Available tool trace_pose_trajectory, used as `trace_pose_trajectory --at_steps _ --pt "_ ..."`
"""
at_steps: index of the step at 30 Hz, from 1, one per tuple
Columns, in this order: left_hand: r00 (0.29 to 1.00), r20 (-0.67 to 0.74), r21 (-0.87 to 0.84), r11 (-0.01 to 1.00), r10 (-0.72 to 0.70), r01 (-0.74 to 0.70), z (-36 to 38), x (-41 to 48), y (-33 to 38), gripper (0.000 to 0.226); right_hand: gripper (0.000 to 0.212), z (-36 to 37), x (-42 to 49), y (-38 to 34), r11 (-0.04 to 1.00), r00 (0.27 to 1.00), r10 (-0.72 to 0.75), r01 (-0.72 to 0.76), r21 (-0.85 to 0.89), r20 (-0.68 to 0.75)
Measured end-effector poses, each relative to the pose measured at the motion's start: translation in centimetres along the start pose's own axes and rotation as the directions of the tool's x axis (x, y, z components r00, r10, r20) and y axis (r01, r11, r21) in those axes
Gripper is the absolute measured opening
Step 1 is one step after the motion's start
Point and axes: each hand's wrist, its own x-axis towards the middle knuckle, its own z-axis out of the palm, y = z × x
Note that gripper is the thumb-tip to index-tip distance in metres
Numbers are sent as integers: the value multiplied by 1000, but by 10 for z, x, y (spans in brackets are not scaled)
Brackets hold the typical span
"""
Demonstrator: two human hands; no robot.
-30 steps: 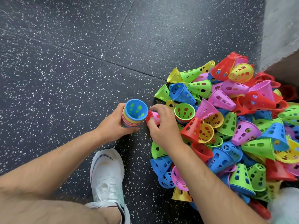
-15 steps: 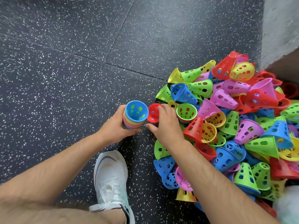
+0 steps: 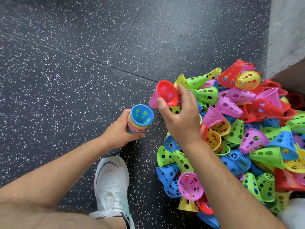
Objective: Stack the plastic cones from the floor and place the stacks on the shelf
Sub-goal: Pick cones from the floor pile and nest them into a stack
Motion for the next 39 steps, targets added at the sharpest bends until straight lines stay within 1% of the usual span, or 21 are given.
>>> trace_pose_trajectory --at_steps 4,7,9,12,14,15,16,17,19,20,23,25,27,29,30,32,33,34,35,37,39 --pt "1000 12 -5 1000 -5 5 0 0 1 81 77 20 -10 1 995 988 -59 69 -66 142" --pt "1000 18 16 1000 -2 1 0 2 4 79 75 34 -22 11 983 947 -21 79 -167 321" --pt "1000 24 44 999 -5 4 0 3 7 80 76 36 -26 17 984 912 27 48 -173 410" --pt "1000 15 59 998 4 -5 0 7 7 84 76 31 -22 24 993 901 72 -26 -112 428" --pt "1000 10 71 997 1 -2 0 9 4 86 65 28 -12 30 996 922 79 -57 -69 379" --pt "1000 11 77 997 -1 0 0 10 3 86 58 28 -5 34 995 928 73 -42 -93 365" --pt "1000 14 84 996 0 -1 0 11 2 86 54 29 3 39 985 928 60 5 -174 367" --pt "1000 21 91 996 1 -3 0 12 2 86 54 32 11 45 950 922 39 86 -302 385" --pt "1000 27 107 994 1 -4 0 13 3 84 57 39 27 53 792 895 9 266 -550 446" --pt "1000 26 114 993 -1 -2 0 13 4 83 58 42 35 55 715 881 10 324 -619 473" --pt "1000 27 123 992 -10 7 0 13 4 82 48 53 51 58 573 845 32 422 -703 534" --pt "999 28 116 993 -17 14 -1 13 4 83 39 57 58 62 488 840 63 446 -751 540" --pt "999 27 111 994 -24 21 -2 13 5 83 35 57 62 64 462 850 67 438 -771 523" --pt "999 31 98 995 -30 27 -2 15 6 81 32 56 63 65 485 856 30 438 -757 516" --pt "999 35 87 996 -31 28 -3 16 5 80 28 55 62 66 528 868 -18 430 -733 497" --pt "998 48 63 998 -33 30 -3 18 5 82 14 51 60 69 711 912 -97 344 -613 398" --pt "998 50 53 998 -32 29 -4 20 4 85 9 48 57 67 825 934 -101 271 -496 343" --pt "998 52 47 999 -30 27 -4 21 3 88 6 44 53 63 912 947 -72 189 -364 313" --pt "998 55 45 999 -28 26 -5 22 2 90 10 39 48 58 959 952 -34 116 -257 303" --pt "998 60 54 998 -27 24 -6 22 2 91 15 31 37 47 993 973 11 16 -114 229" --pt "998 63 59 998 -25 22 -6 22 3 89 17 22 26 34 999 986 9 -3 -39 167"
